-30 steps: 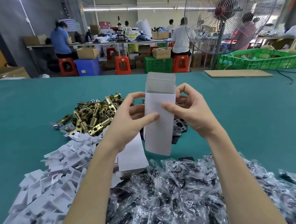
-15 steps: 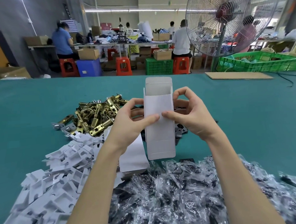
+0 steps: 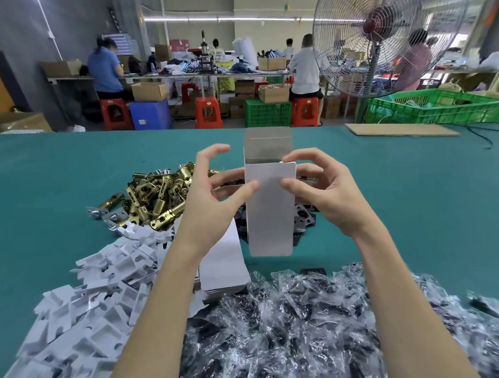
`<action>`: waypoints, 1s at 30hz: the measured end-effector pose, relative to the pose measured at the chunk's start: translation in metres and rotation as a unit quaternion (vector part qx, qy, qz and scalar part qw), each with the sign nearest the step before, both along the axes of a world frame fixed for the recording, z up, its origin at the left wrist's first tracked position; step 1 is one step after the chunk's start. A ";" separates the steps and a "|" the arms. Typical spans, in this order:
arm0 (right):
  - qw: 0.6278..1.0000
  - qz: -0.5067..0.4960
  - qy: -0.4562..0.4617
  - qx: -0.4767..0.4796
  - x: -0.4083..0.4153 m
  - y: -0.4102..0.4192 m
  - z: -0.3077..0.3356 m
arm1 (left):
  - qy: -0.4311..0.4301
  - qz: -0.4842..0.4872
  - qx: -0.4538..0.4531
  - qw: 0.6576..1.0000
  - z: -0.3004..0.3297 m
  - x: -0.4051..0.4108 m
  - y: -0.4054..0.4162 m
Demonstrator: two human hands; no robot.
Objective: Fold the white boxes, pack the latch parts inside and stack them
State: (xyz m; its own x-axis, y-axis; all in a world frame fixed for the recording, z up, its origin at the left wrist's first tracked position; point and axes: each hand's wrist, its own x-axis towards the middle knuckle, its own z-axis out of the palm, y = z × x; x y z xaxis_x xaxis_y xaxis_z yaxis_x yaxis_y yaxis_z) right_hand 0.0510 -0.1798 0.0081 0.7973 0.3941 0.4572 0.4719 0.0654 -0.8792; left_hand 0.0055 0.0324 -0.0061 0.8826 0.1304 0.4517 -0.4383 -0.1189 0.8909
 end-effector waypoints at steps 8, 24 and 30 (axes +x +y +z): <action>1.000 -0.010 0.011 -0.003 0.000 -0.003 -0.002 | -0.031 0.012 0.041 0.999 0.009 -0.009 -0.014; 0.997 0.052 0.045 -0.029 -0.007 -0.007 0.007 | 0.015 -0.055 -0.015 0.998 0.023 -0.013 -0.011; 0.996 0.054 0.056 -0.050 -0.010 -0.009 0.010 | 0.046 -0.086 -0.006 0.995 0.026 -0.014 -0.009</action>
State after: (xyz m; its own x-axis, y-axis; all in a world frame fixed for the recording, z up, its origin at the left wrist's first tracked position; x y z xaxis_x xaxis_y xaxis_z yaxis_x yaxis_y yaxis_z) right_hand 0.0413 -0.1890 0.0177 0.7918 0.5192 0.3218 0.3646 0.0209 -0.9309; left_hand -0.0085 0.0233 0.0200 0.9302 -0.0218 0.3665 -0.3671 -0.0372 0.9295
